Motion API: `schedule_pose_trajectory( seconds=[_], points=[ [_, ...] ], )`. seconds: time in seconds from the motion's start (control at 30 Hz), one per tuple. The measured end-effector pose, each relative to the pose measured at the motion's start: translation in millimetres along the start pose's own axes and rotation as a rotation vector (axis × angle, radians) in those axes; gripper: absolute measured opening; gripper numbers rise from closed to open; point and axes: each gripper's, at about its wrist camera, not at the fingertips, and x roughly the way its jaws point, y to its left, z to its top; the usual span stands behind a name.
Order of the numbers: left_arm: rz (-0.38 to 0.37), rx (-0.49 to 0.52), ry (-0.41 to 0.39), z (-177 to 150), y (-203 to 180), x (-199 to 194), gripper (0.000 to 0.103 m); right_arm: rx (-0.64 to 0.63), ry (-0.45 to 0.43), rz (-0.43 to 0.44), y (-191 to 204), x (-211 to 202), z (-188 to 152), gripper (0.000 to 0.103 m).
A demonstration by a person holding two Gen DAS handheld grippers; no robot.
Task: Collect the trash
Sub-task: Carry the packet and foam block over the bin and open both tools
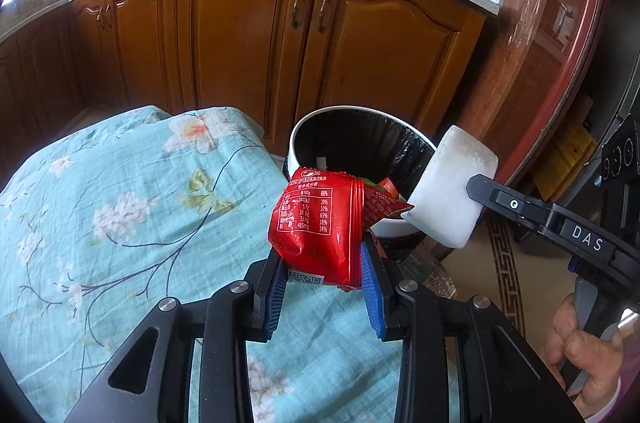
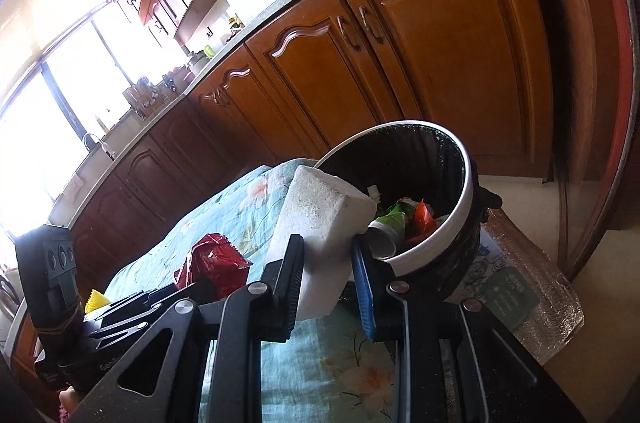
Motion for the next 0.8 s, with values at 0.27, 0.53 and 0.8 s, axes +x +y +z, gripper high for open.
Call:
schedule_pose_trajectory(
  seconds=[0.27,0.53,0.8],
  points=[
    [-0.003,0.012,0.002,8,-5,11,0.033,-0.002,-0.02,-0.011,-3,-4,6,0.025],
    [-0.002,0.026,0.001,18,-12,21,0.033,-0.008,-0.027,-0.025,-10,-2,11,0.025],
    [0.001,0.036,-0.005,35,-20,32,0.033,-0.024,-0.035,-0.05,-15,1,20,0.025]
  ],
)
